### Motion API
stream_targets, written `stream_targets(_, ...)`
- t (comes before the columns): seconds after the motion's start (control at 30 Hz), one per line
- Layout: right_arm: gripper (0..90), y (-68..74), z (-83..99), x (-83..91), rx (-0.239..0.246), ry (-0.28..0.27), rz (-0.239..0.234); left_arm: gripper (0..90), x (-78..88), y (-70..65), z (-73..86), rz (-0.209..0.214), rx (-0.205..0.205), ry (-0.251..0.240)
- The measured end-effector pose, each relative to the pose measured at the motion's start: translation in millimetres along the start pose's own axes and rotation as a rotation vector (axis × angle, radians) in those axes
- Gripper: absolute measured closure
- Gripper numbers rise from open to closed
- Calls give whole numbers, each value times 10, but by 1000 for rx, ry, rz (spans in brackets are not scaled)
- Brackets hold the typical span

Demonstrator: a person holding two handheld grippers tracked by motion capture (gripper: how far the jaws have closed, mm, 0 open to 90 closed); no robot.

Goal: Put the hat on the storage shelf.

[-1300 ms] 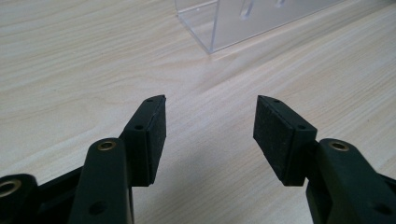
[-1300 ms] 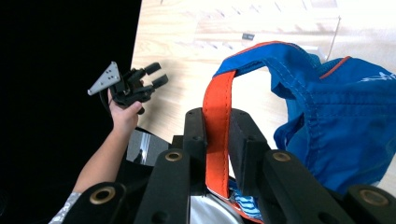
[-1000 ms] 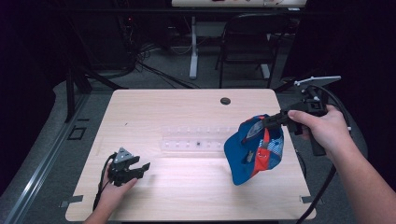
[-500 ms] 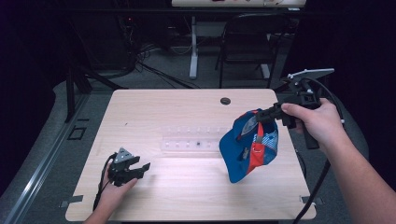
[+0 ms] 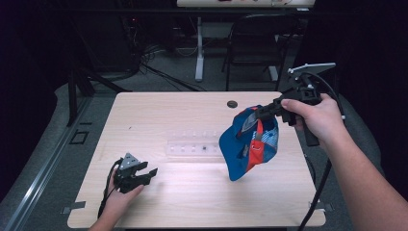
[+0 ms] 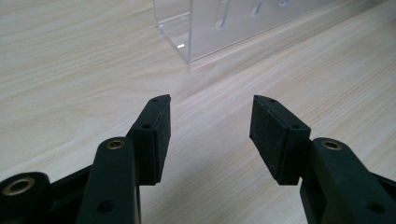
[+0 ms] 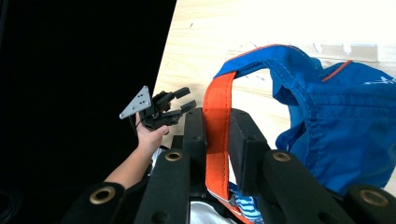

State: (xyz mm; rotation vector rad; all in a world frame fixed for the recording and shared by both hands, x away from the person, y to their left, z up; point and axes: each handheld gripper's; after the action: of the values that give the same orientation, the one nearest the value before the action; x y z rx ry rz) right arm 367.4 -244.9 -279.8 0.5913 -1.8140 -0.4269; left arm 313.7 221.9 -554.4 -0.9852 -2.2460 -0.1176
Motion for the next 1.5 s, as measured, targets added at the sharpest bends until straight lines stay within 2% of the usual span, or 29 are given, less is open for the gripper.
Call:
stream_targets(0.07, 780, 19, -17, -20, 2, -10, -6, 489, 5, -62, -28, 16, -1, -11)
stream_targets(0.2, 780, 53, -58, -59, 13, -10, -13, 518, -2, -213, -107, 81, -14, -40)
stream_targets(0.53, 780, 144, -140, -157, 19, -11, -24, 551, -187, -751, -365, 203, -131, -61)
stream_targets(0.67, 780, 172, -168, -190, 27, -13, -31, 546, -288, -934, -453, 222, -176, -58)
stream_targets(0.97, 780, 183, -199, -267, 32, -6, -37, 534, -430, -1182, -595, 277, -207, -63)
stream_targets(1.1, 780, 208, -205, -304, 32, -2, -34, 530, -483, -1293, -620, 276, -246, -52)
stream_targets(1.3, 780, 230, -221, -327, 34, -6, -38, 527, -567, -1427, -680, 292, -259, -47)
stream_targets(1.5, 780, 253, -238, -339, 33, -10, -43, 527, -657, -1507, -724, 258, -280, -65)
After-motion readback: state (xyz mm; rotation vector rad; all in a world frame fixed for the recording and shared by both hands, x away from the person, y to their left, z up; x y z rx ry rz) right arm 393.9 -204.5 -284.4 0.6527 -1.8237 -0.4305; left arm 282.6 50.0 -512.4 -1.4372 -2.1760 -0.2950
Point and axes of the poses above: each handheld gripper's, and its own axes: x roughly backward along the jaws, z roughly out of its underside, y roughly to its left, and after that the axes turned 10 degrees about z, right-handed
